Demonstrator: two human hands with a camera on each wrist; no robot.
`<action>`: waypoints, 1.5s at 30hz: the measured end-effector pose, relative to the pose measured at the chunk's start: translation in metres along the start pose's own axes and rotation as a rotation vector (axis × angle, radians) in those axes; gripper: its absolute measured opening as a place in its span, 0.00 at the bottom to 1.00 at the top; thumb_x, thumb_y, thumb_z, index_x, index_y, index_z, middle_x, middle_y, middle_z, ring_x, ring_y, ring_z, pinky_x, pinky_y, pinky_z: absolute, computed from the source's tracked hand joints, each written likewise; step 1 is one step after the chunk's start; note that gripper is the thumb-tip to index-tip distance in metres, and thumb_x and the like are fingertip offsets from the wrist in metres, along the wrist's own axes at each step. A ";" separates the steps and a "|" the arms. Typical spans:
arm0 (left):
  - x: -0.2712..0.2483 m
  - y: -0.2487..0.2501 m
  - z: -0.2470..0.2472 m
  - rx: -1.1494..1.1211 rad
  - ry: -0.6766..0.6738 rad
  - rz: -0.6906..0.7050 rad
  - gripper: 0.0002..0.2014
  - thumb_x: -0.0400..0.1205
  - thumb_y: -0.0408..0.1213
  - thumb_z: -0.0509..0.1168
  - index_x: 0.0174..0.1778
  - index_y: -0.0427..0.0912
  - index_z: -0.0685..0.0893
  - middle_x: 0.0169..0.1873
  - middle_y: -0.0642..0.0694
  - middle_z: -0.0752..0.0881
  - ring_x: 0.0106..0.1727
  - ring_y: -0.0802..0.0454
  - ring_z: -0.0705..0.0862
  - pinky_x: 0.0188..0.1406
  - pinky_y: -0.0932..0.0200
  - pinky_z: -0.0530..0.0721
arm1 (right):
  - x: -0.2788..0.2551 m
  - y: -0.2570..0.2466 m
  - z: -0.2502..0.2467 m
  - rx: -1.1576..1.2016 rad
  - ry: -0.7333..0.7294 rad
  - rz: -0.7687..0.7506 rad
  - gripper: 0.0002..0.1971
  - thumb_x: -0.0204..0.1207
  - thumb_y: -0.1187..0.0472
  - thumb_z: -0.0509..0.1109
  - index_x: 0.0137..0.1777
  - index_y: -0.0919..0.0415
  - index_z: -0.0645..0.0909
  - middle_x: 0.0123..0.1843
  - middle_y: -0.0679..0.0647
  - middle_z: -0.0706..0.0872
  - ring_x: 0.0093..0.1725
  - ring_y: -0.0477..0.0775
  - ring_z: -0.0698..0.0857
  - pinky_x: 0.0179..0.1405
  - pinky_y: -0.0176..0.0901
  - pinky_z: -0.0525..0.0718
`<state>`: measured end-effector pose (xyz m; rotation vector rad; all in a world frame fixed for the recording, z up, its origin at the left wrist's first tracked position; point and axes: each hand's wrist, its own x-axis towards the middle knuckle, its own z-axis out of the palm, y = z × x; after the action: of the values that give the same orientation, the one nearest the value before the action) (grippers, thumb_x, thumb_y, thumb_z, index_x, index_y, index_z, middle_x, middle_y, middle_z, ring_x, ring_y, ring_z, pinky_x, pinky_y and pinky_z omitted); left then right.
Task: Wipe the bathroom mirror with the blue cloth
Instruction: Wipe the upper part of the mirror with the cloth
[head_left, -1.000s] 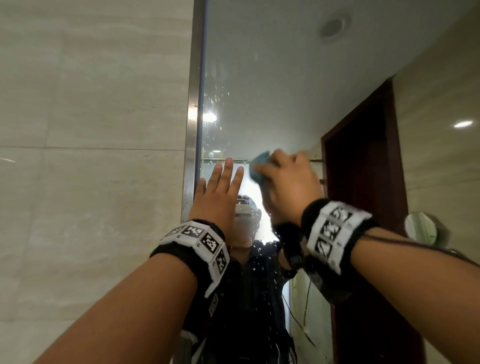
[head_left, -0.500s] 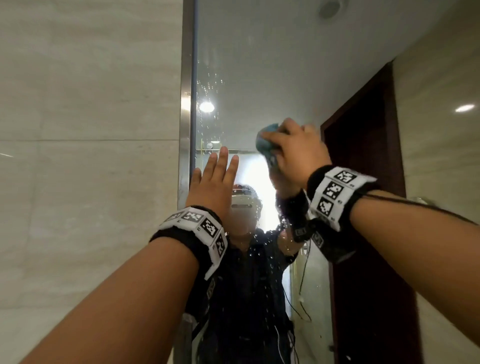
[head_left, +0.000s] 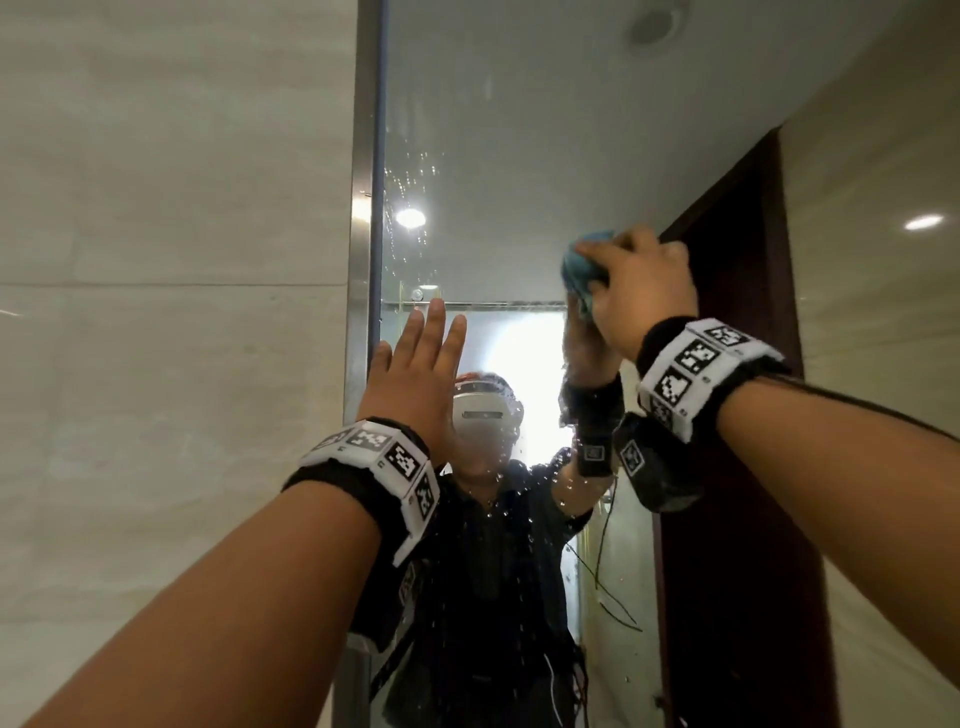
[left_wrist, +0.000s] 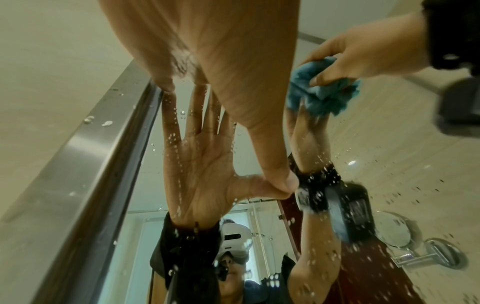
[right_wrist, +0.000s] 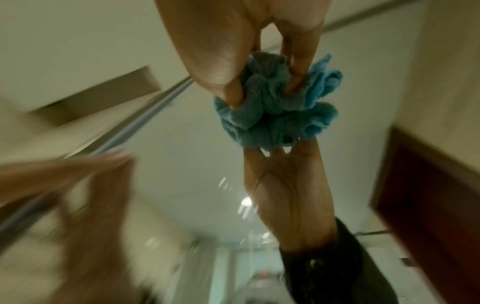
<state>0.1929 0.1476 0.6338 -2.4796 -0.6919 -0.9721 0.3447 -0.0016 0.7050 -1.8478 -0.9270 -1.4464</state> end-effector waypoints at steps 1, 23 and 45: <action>0.000 0.000 0.001 -0.003 0.002 -0.001 0.71 0.60 0.66 0.76 0.78 0.46 0.25 0.78 0.47 0.24 0.80 0.46 0.28 0.80 0.44 0.40 | -0.019 -0.010 0.005 0.000 -0.032 -0.090 0.22 0.74 0.61 0.68 0.67 0.42 0.76 0.64 0.54 0.73 0.60 0.66 0.72 0.55 0.52 0.76; 0.002 -0.002 0.003 0.000 0.050 0.009 0.72 0.58 0.67 0.76 0.79 0.46 0.27 0.78 0.47 0.25 0.80 0.47 0.28 0.79 0.45 0.38 | -0.015 -0.035 0.012 -0.021 0.022 -0.091 0.20 0.74 0.62 0.67 0.64 0.44 0.76 0.62 0.56 0.71 0.58 0.66 0.70 0.43 0.49 0.75; 0.024 -0.024 -0.038 0.049 0.223 0.055 0.62 0.64 0.72 0.67 0.82 0.44 0.38 0.82 0.44 0.43 0.82 0.44 0.45 0.81 0.48 0.50 | 0.012 -0.055 0.002 0.035 -0.054 -0.231 0.16 0.79 0.56 0.60 0.66 0.43 0.76 0.65 0.52 0.69 0.61 0.61 0.68 0.47 0.46 0.71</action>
<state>0.1756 0.1547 0.6809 -2.2901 -0.5648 -1.1734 0.3026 0.0334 0.7182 -1.8092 -1.2185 -1.5105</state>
